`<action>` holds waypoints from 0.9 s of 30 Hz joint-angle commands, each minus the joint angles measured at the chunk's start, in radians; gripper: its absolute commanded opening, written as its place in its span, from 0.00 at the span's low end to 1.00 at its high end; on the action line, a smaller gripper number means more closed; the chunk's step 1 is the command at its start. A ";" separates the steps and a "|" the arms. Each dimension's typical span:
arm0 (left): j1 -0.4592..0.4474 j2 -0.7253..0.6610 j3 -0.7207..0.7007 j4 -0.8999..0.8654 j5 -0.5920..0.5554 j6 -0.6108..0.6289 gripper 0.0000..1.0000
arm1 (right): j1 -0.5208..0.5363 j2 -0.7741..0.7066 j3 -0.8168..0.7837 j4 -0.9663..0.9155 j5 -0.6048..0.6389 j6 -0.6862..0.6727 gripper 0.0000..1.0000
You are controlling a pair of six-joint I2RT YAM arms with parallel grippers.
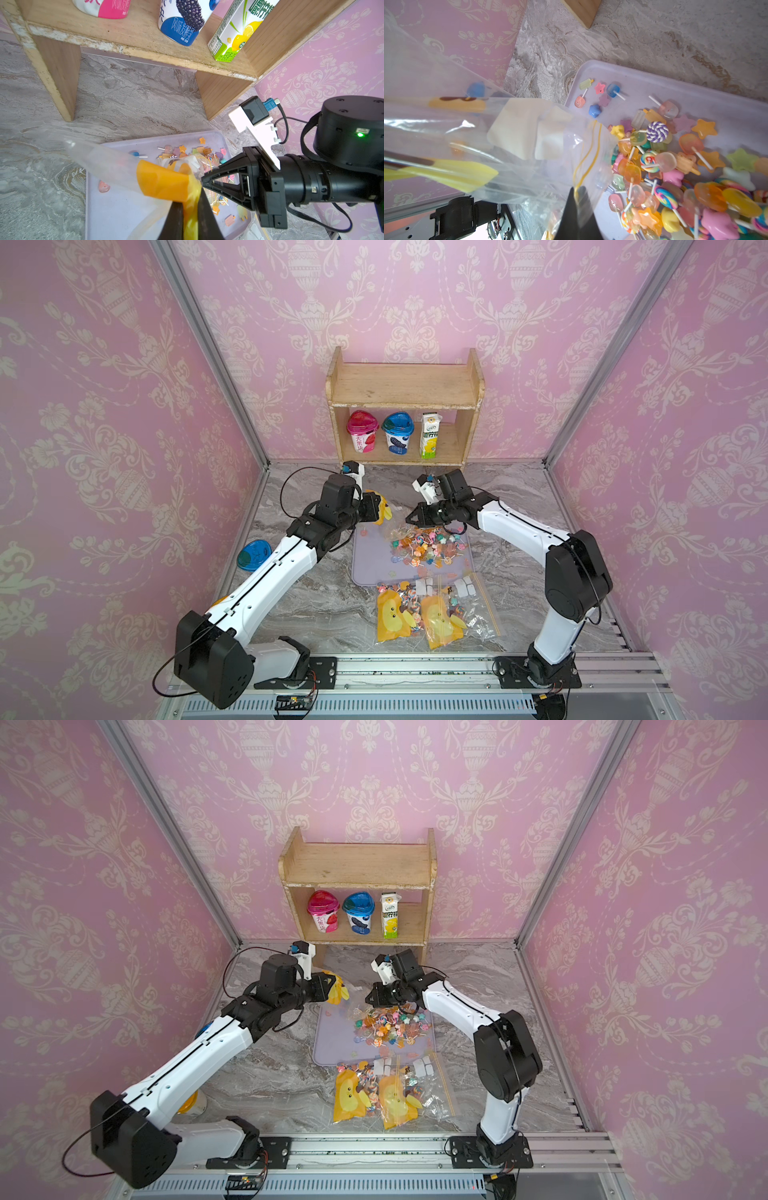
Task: Pour candies out of the ziploc bag
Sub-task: 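Pour the candies out of the ziploc bag onto the tray.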
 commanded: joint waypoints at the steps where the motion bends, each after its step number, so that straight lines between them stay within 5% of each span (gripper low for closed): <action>1: 0.022 -0.065 0.048 0.075 -0.040 0.030 0.00 | -0.005 0.019 -0.018 -0.116 0.050 0.009 0.00; 12: -0.004 -0.037 0.150 -0.002 -0.027 0.072 0.00 | 0.006 0.037 -0.066 -0.067 0.039 0.036 0.00; 20: -0.052 -0.014 -0.003 0.067 -0.039 -0.009 0.00 | 0.006 0.087 -0.070 -0.035 -0.002 0.044 0.00; 27: -0.051 -0.023 0.109 -0.012 -0.072 0.059 0.00 | 0.006 0.048 -0.055 -0.054 0.015 0.032 0.00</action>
